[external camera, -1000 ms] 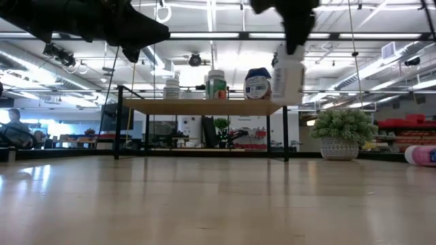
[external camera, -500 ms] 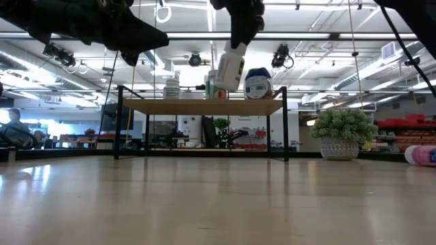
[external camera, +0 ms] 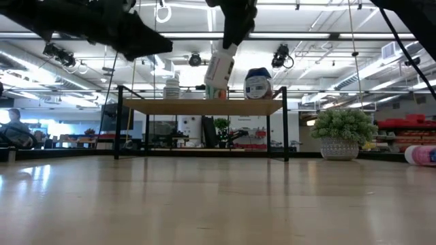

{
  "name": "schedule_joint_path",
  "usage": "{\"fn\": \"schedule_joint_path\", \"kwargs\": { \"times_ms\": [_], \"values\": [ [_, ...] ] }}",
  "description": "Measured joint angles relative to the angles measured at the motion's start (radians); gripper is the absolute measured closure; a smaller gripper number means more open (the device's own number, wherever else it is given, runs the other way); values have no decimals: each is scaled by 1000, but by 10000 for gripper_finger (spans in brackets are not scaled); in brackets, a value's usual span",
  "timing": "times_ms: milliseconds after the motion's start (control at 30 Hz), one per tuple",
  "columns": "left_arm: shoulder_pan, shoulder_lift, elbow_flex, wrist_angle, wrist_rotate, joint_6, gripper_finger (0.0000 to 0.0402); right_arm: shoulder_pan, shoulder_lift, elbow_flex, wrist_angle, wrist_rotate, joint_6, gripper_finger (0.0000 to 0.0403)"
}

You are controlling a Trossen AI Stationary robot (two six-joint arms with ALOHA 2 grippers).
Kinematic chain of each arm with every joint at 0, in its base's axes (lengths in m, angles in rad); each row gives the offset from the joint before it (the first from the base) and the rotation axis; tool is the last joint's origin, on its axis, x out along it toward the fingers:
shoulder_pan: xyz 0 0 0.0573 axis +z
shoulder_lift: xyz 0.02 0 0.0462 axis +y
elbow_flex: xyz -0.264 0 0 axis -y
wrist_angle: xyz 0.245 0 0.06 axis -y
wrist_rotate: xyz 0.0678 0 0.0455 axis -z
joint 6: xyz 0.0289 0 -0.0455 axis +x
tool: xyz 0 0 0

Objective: Pick and place medicine bottles onto shelf by color
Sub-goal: Put the top white pill bottle on the shelf

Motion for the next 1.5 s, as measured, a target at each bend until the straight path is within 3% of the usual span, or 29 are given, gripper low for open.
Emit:
{"fn": "schedule_joint_path", "kwargs": {
  "times_ms": [167, 300, 367, 467, 833, 1500],
  "values": [
    [54, 36, 87, -25, 0, 86, 174, 18, 0, 0, 20, -3, -36, 191],
    [93, 96, 211, -203, 35, 103, 99, 18, 0, 0, 39, -3, -59, 191],
    [110, 135, 275, -348, 55, 103, 74, 18, -2, 0, 41, -3, -67, 190],
    [129, 197, 364, -438, 89, 123, 52, 18, -6, 0, 66, -3, -84, 190],
    [203, 356, 494, -482, 138, 180, 45, 22, -42, 0, 99, -13, -101, 189],
    [242, 365, 496, -393, 223, 180, 69, -8, -60, 0, 106, -33, -84, 189]
  ]
}}
